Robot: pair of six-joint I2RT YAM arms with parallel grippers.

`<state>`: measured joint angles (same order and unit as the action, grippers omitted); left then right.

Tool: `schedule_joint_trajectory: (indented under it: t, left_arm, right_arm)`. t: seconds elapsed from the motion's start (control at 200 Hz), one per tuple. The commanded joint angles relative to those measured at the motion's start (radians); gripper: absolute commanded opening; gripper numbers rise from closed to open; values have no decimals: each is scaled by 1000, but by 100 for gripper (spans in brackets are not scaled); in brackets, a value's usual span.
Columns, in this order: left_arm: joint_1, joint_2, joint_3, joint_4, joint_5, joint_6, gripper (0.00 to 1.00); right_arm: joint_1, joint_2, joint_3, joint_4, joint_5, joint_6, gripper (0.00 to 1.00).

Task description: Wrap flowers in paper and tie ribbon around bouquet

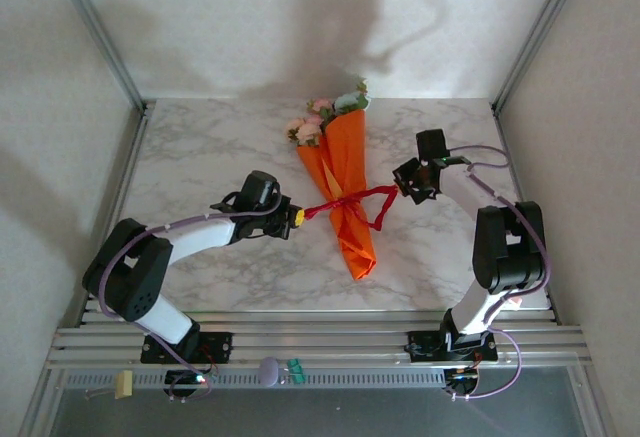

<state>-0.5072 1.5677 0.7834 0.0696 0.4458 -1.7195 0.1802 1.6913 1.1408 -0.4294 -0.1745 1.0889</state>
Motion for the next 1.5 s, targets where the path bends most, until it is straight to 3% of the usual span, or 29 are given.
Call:
schedule_joint_trajectory:
  t: [0.0, 0.29, 0.981, 1.211, 1.266, 1.291, 1.491]
  left_arm:
    - [14, 24, 17, -32, -29, 44, 0]
    - [41, 48, 76, -113, -67, 117, 0]
    - [82, 71, 102, -159, -99, 203, 0]
    - [81, 73, 100, -141, -76, 199, 0]
    - [57, 72, 98, -105, -43, 152, 25]
    - [40, 72, 95, -83, -30, 120, 32]
    - [-86, 120, 91, 90, 17, -155, 58]
  right_arm:
    - [-35, -30, -15, -41, 49, -42, 0]
    - [-120, -41, -26, -51, 58, -84, 0]
    - [-181, -59, -62, -52, 78, -118, 0]
    - [-186, -52, -61, -30, 32, -111, 0]
    - [-187, -50, -62, -26, 18, -106, 0]
    - [-187, -50, -62, -23, 12, -106, 0]
    - [-187, -45, -67, -18, -1, -104, 0]
